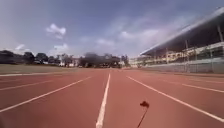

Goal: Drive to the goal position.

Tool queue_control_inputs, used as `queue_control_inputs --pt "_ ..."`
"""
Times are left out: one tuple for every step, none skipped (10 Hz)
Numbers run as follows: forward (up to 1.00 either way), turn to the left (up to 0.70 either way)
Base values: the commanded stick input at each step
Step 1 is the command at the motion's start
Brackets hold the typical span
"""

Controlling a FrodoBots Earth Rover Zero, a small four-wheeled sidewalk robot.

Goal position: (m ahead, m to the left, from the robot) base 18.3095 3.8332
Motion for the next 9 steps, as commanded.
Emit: queue_control_inputs --pt "0.7 -0.35" --pt "0.7 -0.35" --pt "0.7 -0.29" --pt "0.7 -0.14" --pt "0.7 0.0" --pt "0.7 0.0" --pt "0.7 0.0" --pt "0.7 0.0" --pt "0.7 0.0"
